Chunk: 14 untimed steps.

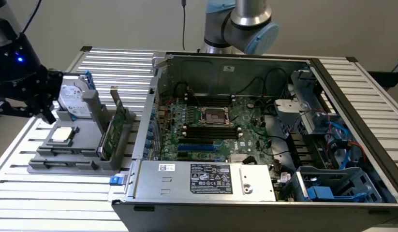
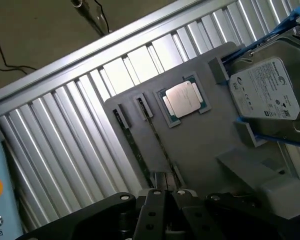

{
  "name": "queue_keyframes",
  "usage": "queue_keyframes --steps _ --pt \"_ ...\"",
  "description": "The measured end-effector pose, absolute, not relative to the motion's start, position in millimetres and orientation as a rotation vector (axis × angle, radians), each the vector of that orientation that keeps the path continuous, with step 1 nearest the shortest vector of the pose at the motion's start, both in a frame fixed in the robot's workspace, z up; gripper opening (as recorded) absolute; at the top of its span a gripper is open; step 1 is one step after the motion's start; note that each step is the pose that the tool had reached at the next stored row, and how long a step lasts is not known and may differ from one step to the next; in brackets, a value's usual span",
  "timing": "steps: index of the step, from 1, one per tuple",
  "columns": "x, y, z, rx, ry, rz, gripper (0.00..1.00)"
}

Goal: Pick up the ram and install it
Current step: 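Pick up the ram and move it above insertion slot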

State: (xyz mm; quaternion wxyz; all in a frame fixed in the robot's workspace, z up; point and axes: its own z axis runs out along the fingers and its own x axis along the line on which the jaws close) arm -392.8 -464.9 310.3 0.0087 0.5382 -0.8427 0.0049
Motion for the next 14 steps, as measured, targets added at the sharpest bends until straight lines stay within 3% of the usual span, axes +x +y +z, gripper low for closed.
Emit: queue_keyframes --steps 14 --pt "-392.8 -464.9 305.8 1.992 -2.384 0.0 0.11"
